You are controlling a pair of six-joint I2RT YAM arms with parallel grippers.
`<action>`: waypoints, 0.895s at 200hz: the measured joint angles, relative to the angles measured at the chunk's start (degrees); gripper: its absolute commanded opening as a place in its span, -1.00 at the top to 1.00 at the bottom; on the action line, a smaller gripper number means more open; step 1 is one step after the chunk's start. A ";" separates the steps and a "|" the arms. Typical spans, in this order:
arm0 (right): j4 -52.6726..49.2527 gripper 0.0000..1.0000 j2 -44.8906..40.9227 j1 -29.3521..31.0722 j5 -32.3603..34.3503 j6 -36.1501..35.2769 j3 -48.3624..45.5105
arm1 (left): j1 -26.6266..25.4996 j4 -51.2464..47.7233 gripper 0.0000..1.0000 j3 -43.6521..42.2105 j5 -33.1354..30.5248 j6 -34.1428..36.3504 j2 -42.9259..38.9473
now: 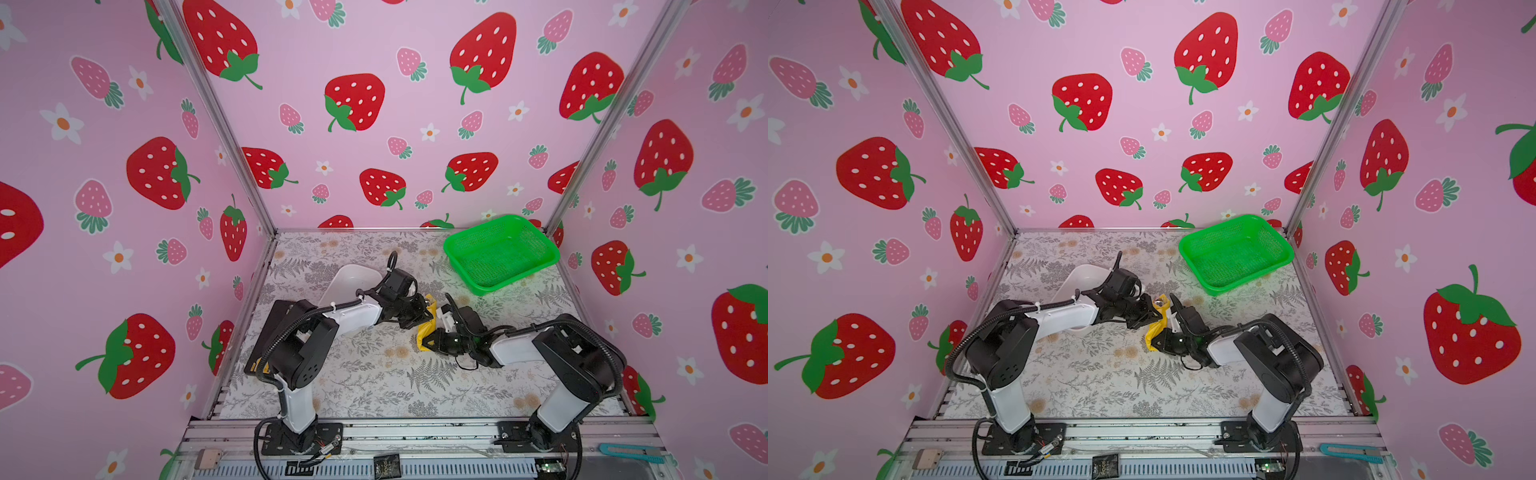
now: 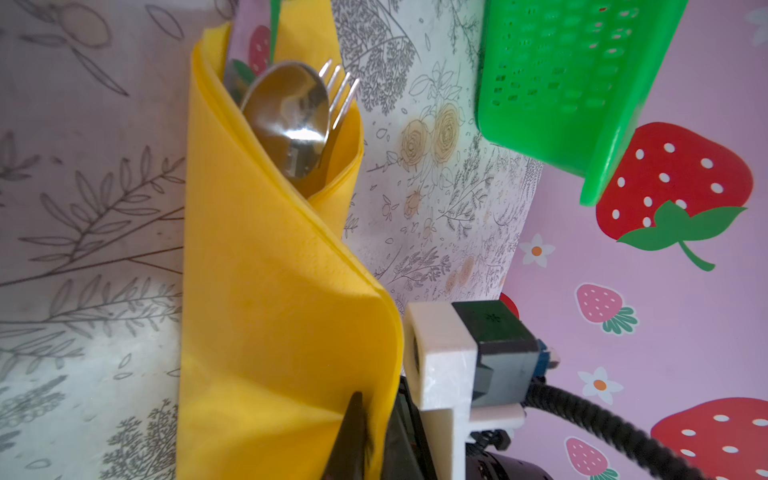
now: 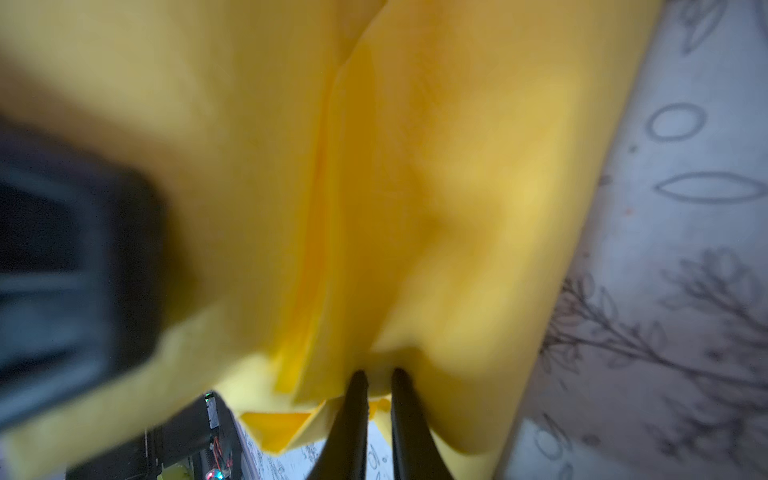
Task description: Place the utensils on the paper napkin and roll it up
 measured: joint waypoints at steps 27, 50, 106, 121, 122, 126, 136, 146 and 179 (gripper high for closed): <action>-0.20 0.63 -0.70 -0.15 0.04 -0.04 -0.13 | 0.00 0.15 0.82 0.94 -0.09 -0.61 0.61; -1.09 0.61 -2.95 -0.35 0.13 -0.09 -0.83 | 0.00 0.17 0.82 1.03 -0.50 -0.70 1.20; -2.36 0.64 -6.38 -1.33 0.92 -0.11 -2.82 | 0.00 0.15 0.83 1.27 -0.68 -0.81 2.45; -2.60 0.68 -5.97 -1.36 1.09 -0.15 -2.86 | 0.00 0.15 0.83 1.51 -0.66 -0.83 2.45; -2.60 0.68 -5.92 -1.36 1.09 -0.15 -2.86 | 0.00 0.15 0.83 1.53 -0.68 -0.83 2.45; -2.71 0.68 -5.70 -1.36 1.16 -0.17 -2.86 | 0.00 0.13 0.83 1.62 -0.66 -0.83 2.45; -2.89 0.69 -4.98 -1.36 1.22 -0.24 -2.86 | -0.04 0.13 0.83 1.86 -0.66 -0.83 2.45; -2.84 0.69 -4.28 -1.36 1.22 -0.37 -2.86 | -0.13 0.13 0.83 2.10 -0.68 -0.85 2.45; -2.82 0.70 -4.20 -1.42 1.36 -1.14 -2.86 | -0.72 0.17 0.83 2.95 -0.66 -1.29 2.97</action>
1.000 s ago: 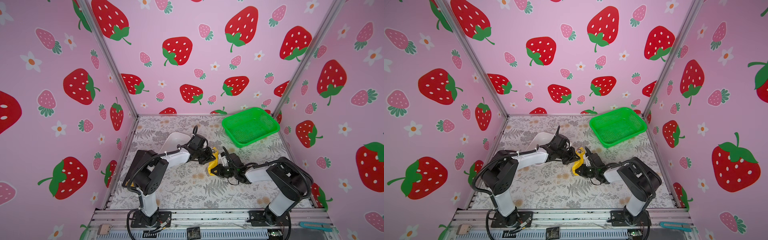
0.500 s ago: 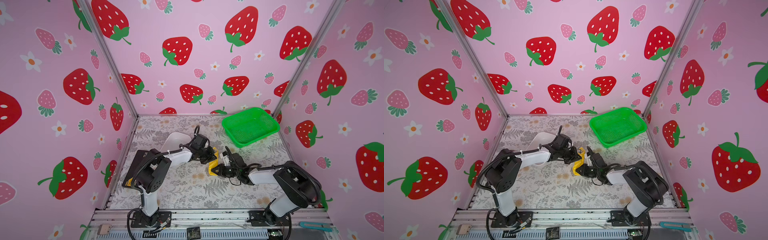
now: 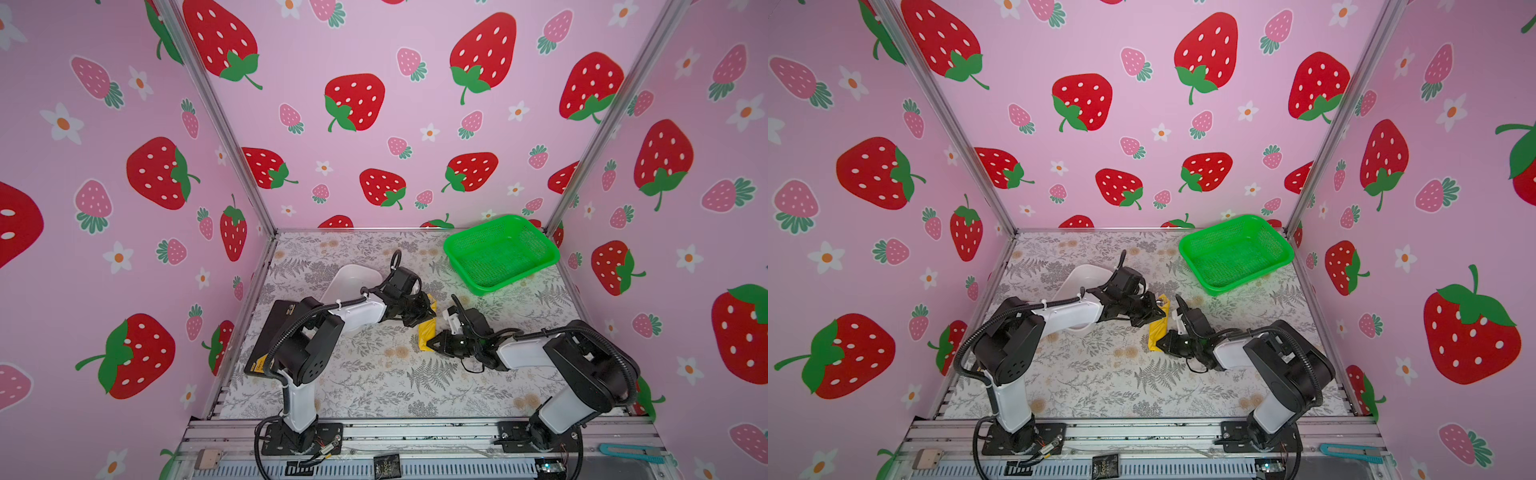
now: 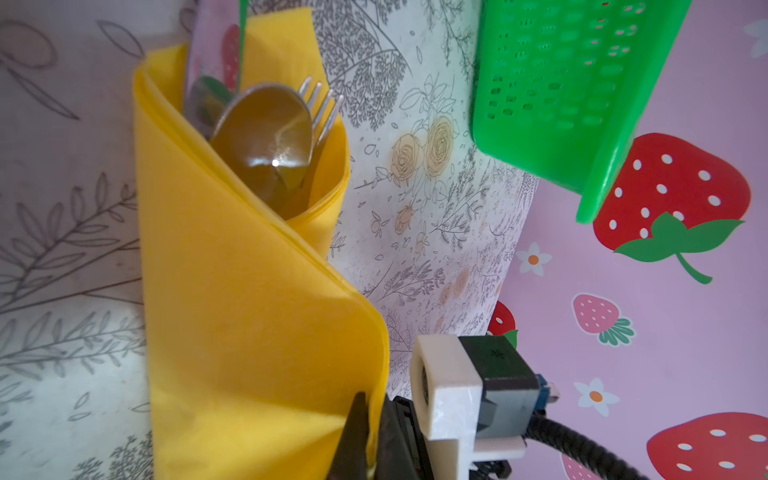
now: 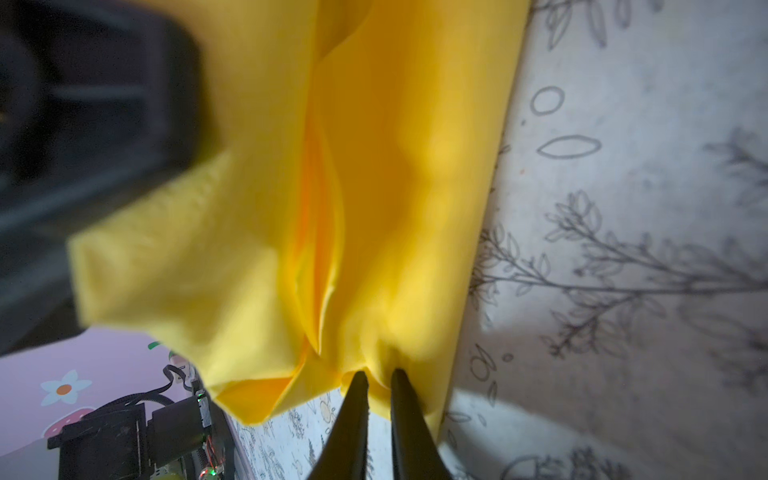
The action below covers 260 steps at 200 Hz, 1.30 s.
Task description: Place the utensils on the paper napkin and roll it up
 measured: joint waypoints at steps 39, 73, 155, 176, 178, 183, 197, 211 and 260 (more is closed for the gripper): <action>-0.02 0.70 0.00 0.00 0.02 -0.42 0.00 | -0.81 0.33 0.83 1.31 0.02 -1.27 2.12; -0.02 0.70 0.00 0.00 0.02 -0.59 0.00 | -1.49 1.44 0.83 2.25 0.15 -2.49 4.31; -1.25 0.60 -1.42 -0.02 0.33 -1.31 -0.02 | -2.43 1.99 0.84 3.10 0.15 -3.69 5.27; -3.06 0.55 -3.72 -0.04 1.20 -1.22 -0.31 | -2.43 1.97 0.84 3.23 0.07 -3.61 5.27; -3.21 0.54 -3.96 -0.04 1.27 -1.22 -0.37 | -2.43 1.97 0.84 3.26 0.07 -3.61 5.27; -3.56 0.54 -4.57 -0.04 1.42 -1.14 -0.52 | -2.43 1.97 0.84 3.32 0.04 -3.61 5.27; -4.39 0.50 -6.16 -0.04 2.10 -0.98 -1.03 | -2.43 1.95 0.84 3.50 0.04 -3.58 5.27; -5.14 0.45 -7.63 -0.04 2.80 -0.76 -1.79 | -2.43 1.97 0.84 3.69 0.04 -3.58 5.27; -7.41 0.03 -14.62 -0.66 5.51 0.59 -5.07 | -2.43 1.92 0.84 4.70 0.04 -3.54 6.40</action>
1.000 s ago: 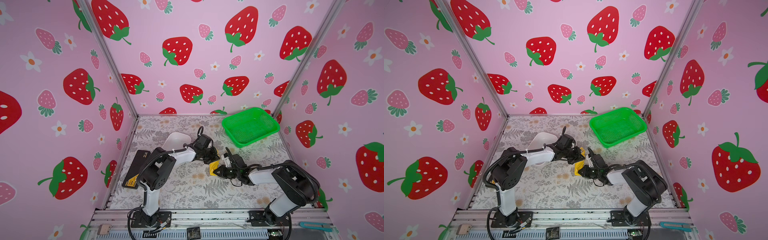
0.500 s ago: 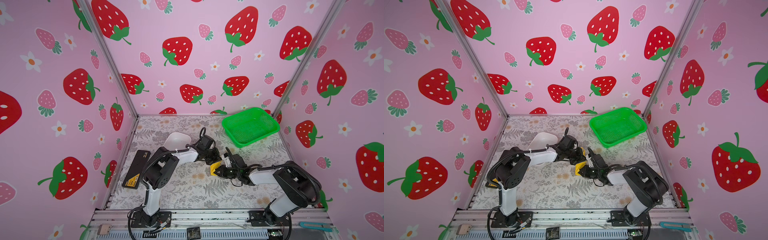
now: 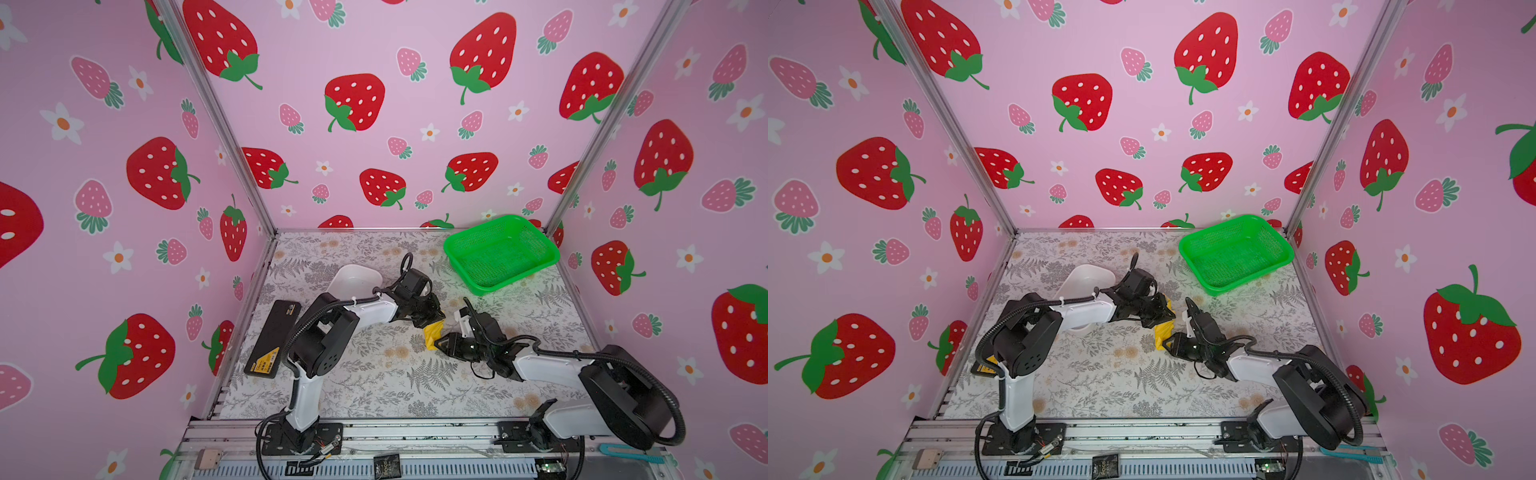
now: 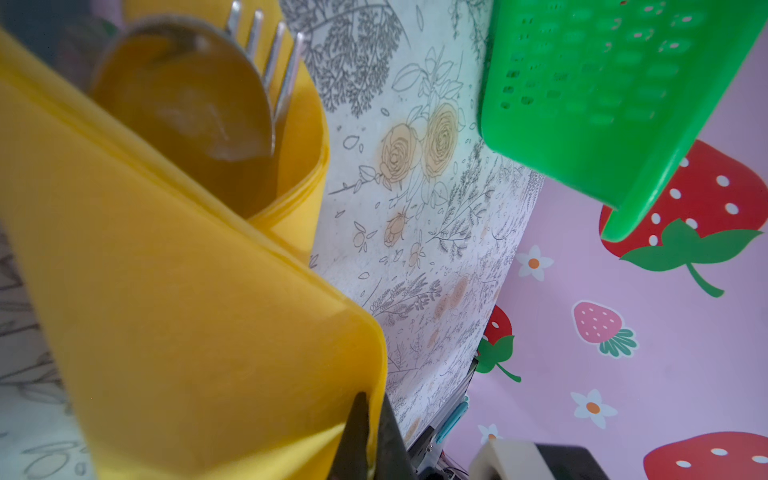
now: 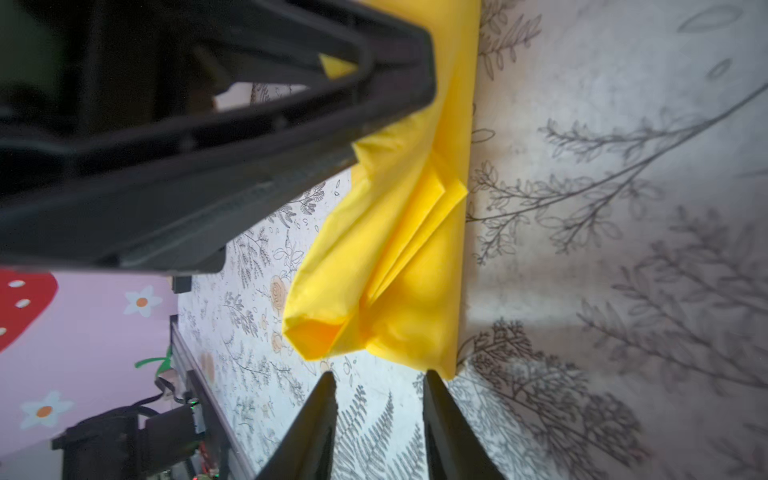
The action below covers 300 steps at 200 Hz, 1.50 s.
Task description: Place the utensils on the paper napkin and roll it up
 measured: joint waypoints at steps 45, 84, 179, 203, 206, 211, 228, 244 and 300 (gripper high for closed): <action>0.28 -0.52 -3.91 -0.35 1.22 0.39 -0.44 | 0.00 -0.15 0.84 0.24 -0.02 0.07 1.11; 1.64 -0.99 0.59 -0.35 0.74 0.42 0.68 | 0.00 -0.17 0.84 0.81 0.00 0.04 1.49; 4.94 -0.27 8.74 -0.22 2.97 1.16 4.39 | -0.02 0.00 0.84 1.29 0.17 -0.07 1.55; 4.94 -0.11 9.05 -0.22 3.52 1.36 4.17 | -0.07 0.02 0.84 1.31 0.17 -0.09 1.55; 4.94 -0.10 9.07 -0.22 3.54 1.53 4.15 | -0.09 0.02 0.84 1.31 0.17 -0.09 1.55; 5.01 -0.09 9.07 -0.22 3.56 1.55 4.04 | -0.11 0.00 0.84 1.31 0.17 -0.09 1.55; 5.03 -0.05 9.07 -0.22 3.72 2.10 3.82 | -0.17 0.02 0.84 1.31 0.17 -0.09 1.55; 5.29 -0.05 9.07 -0.22 3.69 2.38 3.58 | -0.24 0.02 0.83 1.31 0.17 -0.09 1.55; 5.44 0.25 8.39 -0.22 3.80 3.91 2.21 | -0.28 0.02 0.83 1.51 0.17 -0.09 1.55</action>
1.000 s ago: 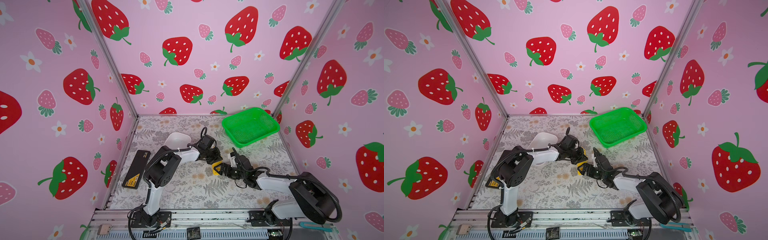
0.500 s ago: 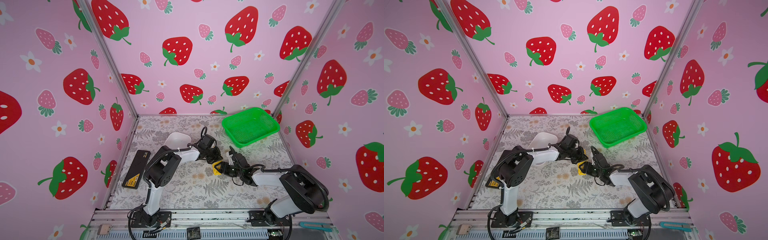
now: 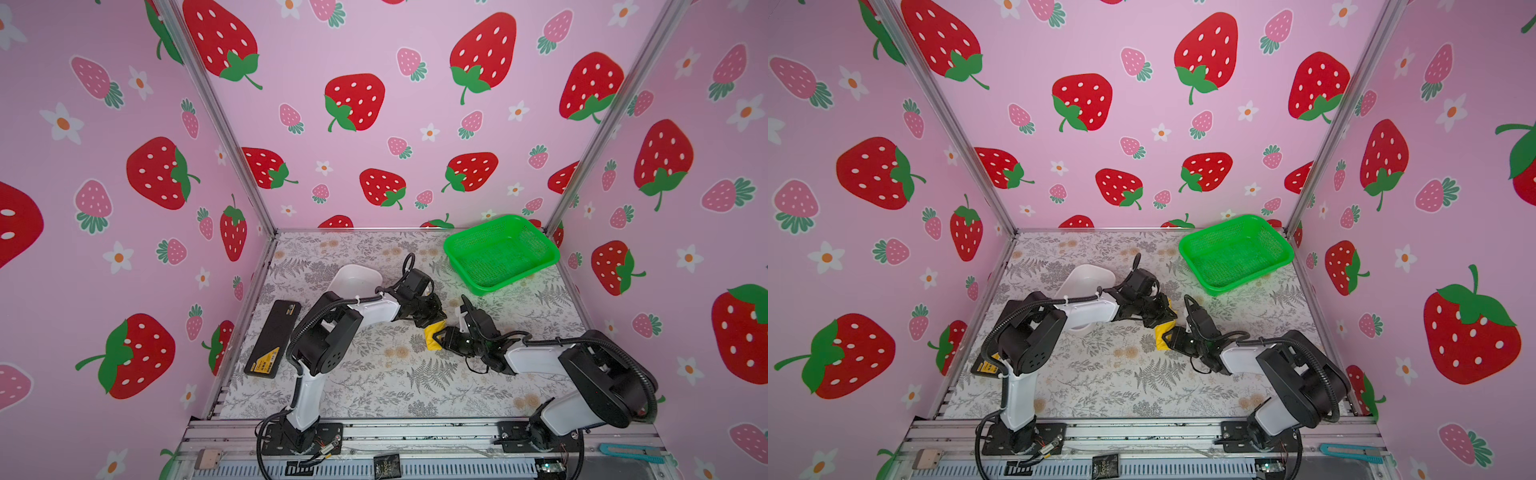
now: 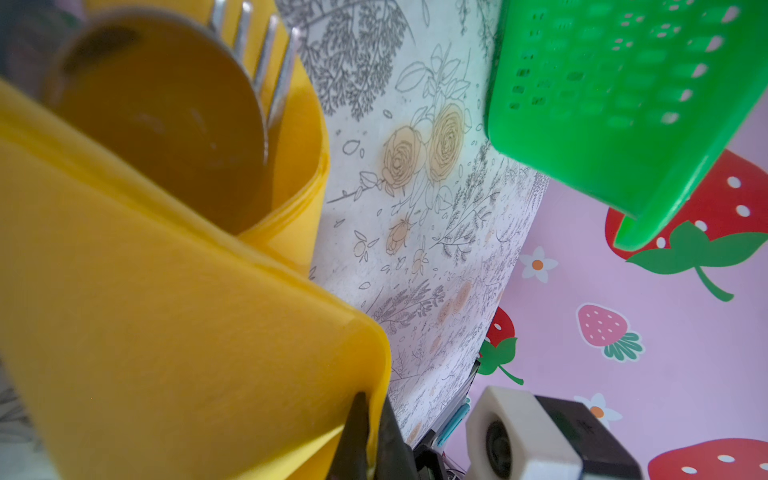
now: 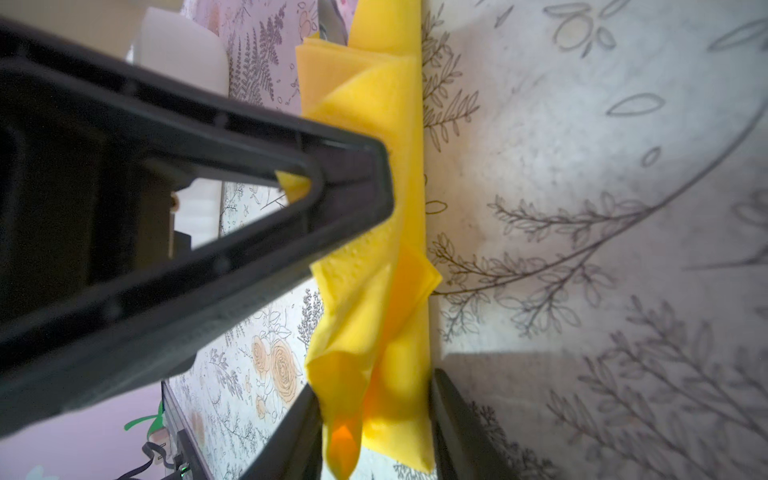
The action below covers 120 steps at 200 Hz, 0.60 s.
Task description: Place the utensils on the paper napkin and roll it up
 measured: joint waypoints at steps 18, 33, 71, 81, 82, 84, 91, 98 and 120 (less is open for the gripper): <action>0.02 0.28 -0.33 0.00 0.09 0.17 -0.59 | 0.00 -0.02 0.83 0.00 0.00 0.00 0.00; 0.00 0.27 -0.33 0.00 0.07 0.24 -0.59 | -0.02 -0.02 0.83 0.00 0.00 0.00 0.00; 0.17 0.22 -0.33 0.00 -0.07 0.31 -0.52 | -0.07 -0.02 0.83 0.00 0.00 -0.02 0.00; 0.15 0.21 -0.26 -0.02 -0.04 0.31 -0.44 | -0.09 -0.02 0.83 0.00 0.00 -0.02 0.00; 0.15 0.21 -0.24 0.00 -0.04 0.31 -0.44 | -0.09 -0.02 0.83 0.00 0.00 -0.02 0.00; 0.15 0.22 -0.24 0.00 -0.04 0.31 -0.39 | -0.09 -0.02 0.83 0.00 0.00 -0.02 0.00; 0.15 0.21 -0.15 -0.02 0.00 0.33 -0.33 | -0.11 -0.02 0.83 0.02 0.00 -0.02 0.00; 0.17 0.21 -0.04 -0.02 0.11 0.35 -0.24 | -0.15 -0.02 0.83 0.02 0.00 -0.02 0.02; 0.59 0.21 0.44 -0.02 0.42 0.63 -0.07 | -0.28 -0.02 0.83 0.07 0.00 -0.02 0.07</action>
